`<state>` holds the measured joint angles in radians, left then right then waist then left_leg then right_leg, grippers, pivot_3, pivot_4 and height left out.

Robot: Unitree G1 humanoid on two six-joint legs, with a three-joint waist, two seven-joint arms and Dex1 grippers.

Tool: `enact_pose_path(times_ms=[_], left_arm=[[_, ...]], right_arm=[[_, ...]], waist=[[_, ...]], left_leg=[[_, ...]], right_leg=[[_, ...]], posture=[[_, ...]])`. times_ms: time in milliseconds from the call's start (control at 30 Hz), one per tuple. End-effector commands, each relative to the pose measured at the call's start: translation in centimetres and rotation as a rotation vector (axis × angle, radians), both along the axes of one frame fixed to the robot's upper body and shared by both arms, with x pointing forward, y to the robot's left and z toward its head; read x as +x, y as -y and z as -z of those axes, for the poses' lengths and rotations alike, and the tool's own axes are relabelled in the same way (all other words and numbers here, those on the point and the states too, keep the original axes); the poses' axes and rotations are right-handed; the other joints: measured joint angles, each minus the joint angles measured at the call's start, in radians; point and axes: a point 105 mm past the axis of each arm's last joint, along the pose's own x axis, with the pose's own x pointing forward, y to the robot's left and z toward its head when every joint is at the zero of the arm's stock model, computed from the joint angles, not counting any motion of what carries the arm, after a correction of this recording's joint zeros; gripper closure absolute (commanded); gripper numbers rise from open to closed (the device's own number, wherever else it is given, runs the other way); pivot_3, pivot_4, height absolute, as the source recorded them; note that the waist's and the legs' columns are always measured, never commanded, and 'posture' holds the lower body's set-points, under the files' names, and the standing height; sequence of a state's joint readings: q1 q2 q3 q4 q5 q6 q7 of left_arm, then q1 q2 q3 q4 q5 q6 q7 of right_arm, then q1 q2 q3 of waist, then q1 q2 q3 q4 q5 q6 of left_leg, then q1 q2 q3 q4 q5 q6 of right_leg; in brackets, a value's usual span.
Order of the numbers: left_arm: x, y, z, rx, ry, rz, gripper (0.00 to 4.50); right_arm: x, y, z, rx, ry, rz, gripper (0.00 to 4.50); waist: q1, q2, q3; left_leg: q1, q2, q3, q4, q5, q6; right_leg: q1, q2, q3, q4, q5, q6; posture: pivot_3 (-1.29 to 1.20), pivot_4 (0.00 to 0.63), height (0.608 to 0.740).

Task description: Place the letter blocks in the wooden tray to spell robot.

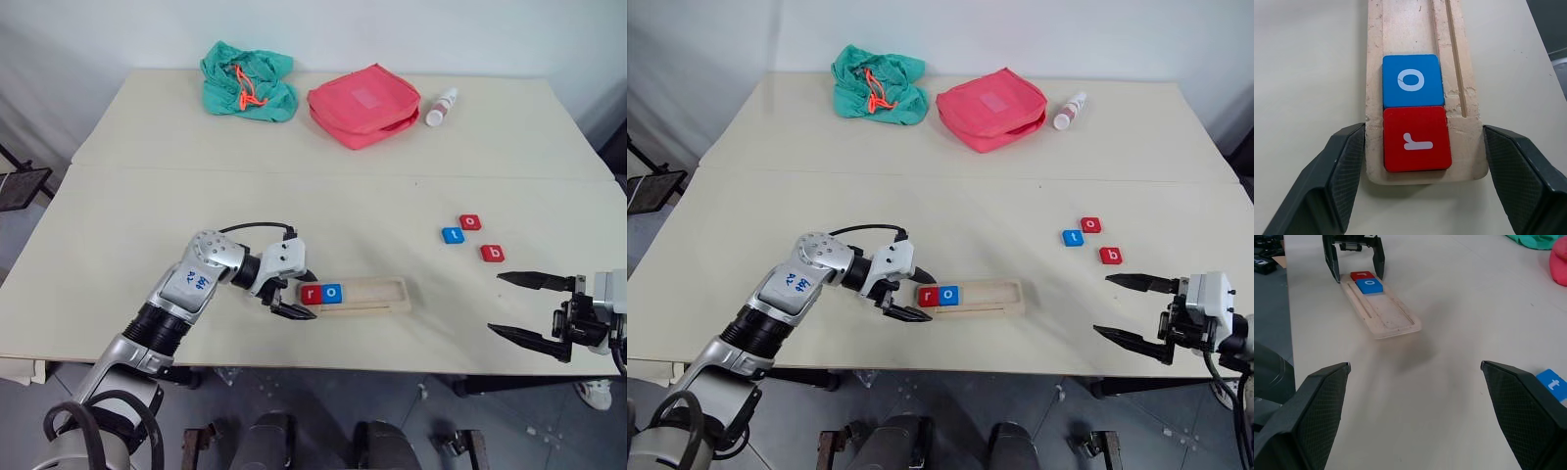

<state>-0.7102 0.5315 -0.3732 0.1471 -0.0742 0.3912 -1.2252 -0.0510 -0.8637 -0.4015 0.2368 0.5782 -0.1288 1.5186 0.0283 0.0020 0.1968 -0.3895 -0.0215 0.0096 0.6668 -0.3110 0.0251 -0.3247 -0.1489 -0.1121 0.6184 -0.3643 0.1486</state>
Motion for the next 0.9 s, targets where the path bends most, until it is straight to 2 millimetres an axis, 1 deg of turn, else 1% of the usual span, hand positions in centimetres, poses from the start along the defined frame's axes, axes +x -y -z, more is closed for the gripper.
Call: enact_pose_path(times_ms=[33,133,200,233,267,433,533,700,800,867,900], left_arm=[[-0.4,0.9,-0.7,0.001,0.029,0.037,1.1],[-0.3,1.1,-0.8,0.001,0.039,0.039,1.1],[0.0,1.2,-0.9,0.004,0.042,0.026,0.39],[0.1,1.2,-0.9,0.004,0.044,0.02,0.16],[0.2,1.2,-1.1,0.0,0.049,0.008,0.04],[0.5,0.4,-2.1,-0.025,0.071,-0.038,0.04],[-0.1,-0.3,-2.8,-0.048,0.066,-0.036,0.04],[-1.0,-2.5,-4.6,-0.131,0.041,-0.064,0.04],[-1.5,-4.3,-5.6,-0.176,0.033,-0.077,0.04],[-1.8,-5.3,-6.3,-0.226,0.049,-0.076,0.04],[-1.7,-6.0,-7.0,-0.288,0.076,-0.088,0.04]], right_arm=[[-0.1,0.3,-1.3,-0.024,0.048,-0.007,0.0],[0.0,0.2,-1.3,-0.023,0.052,-0.001,0.0],[0.1,0.1,-1.3,-0.022,0.052,-0.001,0.0],[0.1,0.1,-1.3,-0.021,0.053,-0.001,0.0],[0.2,0.1,-1.3,-0.021,0.054,0.0,0.0],[0.3,0.0,-1.5,-0.02,0.057,0.001,0.0],[0.5,-0.1,-1.6,-0.022,0.056,-0.001,0.0],[0.6,-0.1,-1.9,-0.026,0.053,-0.005,0.0],[0.7,-0.1,-2.0,-0.02,0.048,0.002,0.0],[0.9,0.0,-2.0,-0.012,0.046,0.03,0.0],[1.2,-0.1,-1.8,-0.003,0.042,0.07,0.0]], waist=[[0.0,0.0,0.0],[-0.001,0.0,0.0],[0.0,0.0,0.0],[0.0,0.0,0.0],[0.0,0.0,0.0],[-0.002,0.0,0.0],[-0.002,0.0,0.0],[-0.003,0.0,0.0],[-0.002,0.0,0.0],[-0.002,0.0,0.0],[-0.002,0.0,0.0]], left_leg=[[0.0,0.0,0.0,0.0,0.0,0.0],[0.0,0.0,0.0,0.0,0.0,0.0],[0.0,0.0,0.0,0.0,0.0,0.0],[0.0,0.0,0.0,0.0,0.0,0.0],[0.0,0.0,0.0,0.0,0.0,0.0],[0.0,0.0,0.0,0.0,0.0,0.0],[0.0,0.0,0.0,0.0,0.0,0.0],[0.0,0.001,0.0,0.0,0.0,0.0],[0.0,0.001,-0.001,0.0,0.0,0.0],[0.0,0.0,-0.001,0.0,0.0,0.0],[0.0,0.0,-0.001,0.0,0.0,0.0]], right_leg=[[0.0,0.0,0.0,0.0,0.0,0.0],[0.0,0.0,0.0,0.0,0.0,0.0],[0.0,0.0,0.0,0.0,0.0,0.0],[0.0,0.0,0.0,0.0,0.0,0.0],[0.0,0.0,0.0,0.0,0.0,0.0],[0.0,0.0,0.0,0.0,0.0,0.0],[0.0,0.0,0.0,0.0,0.0,0.0],[0.0,0.0,0.0,0.0,0.0,0.0],[0.0,0.0,0.0,0.0,0.0,0.0],[0.0,0.0,0.0,0.0,0.0,0.0],[0.0,0.0,0.0,0.0,0.0,0.0]], posture=[[0.0,0.15,0.74],[0.0,0.15,0.74],[0.0,0.15,0.74],[0.0,0.15,0.74],[0.0,0.15,0.74],[0.0,0.15,0.74],[0.0,0.15,0.74],[0.0,0.15,0.74],[0.0,0.15,0.74],[0.0,0.15,0.74],[0.0,0.15,0.74]])
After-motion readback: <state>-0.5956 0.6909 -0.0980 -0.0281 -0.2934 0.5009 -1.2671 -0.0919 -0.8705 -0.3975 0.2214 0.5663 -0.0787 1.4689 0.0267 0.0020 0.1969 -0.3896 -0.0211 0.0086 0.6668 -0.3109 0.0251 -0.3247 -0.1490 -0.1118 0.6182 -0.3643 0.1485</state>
